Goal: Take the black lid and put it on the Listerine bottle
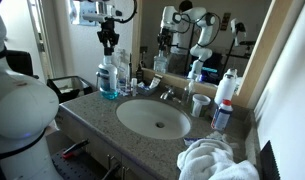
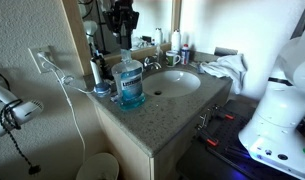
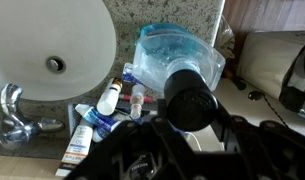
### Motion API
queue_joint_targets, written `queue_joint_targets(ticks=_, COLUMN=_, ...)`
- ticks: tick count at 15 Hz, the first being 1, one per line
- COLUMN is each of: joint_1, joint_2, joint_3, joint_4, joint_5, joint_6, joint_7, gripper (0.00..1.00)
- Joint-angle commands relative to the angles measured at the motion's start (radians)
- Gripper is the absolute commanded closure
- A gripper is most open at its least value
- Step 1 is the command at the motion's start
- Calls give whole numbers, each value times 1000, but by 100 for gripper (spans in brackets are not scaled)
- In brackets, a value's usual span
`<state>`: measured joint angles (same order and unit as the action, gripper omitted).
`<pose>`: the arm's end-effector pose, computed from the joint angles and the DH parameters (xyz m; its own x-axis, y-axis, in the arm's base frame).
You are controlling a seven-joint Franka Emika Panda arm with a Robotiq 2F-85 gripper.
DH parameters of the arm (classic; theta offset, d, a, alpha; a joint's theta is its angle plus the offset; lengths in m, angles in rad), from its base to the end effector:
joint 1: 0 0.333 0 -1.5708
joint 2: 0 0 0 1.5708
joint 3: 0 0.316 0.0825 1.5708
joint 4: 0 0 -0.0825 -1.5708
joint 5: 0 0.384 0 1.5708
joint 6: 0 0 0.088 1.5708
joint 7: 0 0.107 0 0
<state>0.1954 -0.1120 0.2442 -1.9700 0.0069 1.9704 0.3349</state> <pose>0.4851 0.2336 0.5283 0.9889 0.1007 0.1096 0.1031 -0.9945 -0.0165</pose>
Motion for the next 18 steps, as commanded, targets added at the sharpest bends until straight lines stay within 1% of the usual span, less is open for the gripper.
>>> queue_joint_targets(ticks=1, joint_1=8, joint_2=30, joint_3=2, joint_4=38, joint_5=16, joint_6=-37, joint_7=-12, gripper=80)
queue_joint_targets(ticks=18, joint_1=18, joint_2=57, joint_3=1, joint_4=18, joint_5=9, joint_6=-49, joint_7=-11, gripper=80)
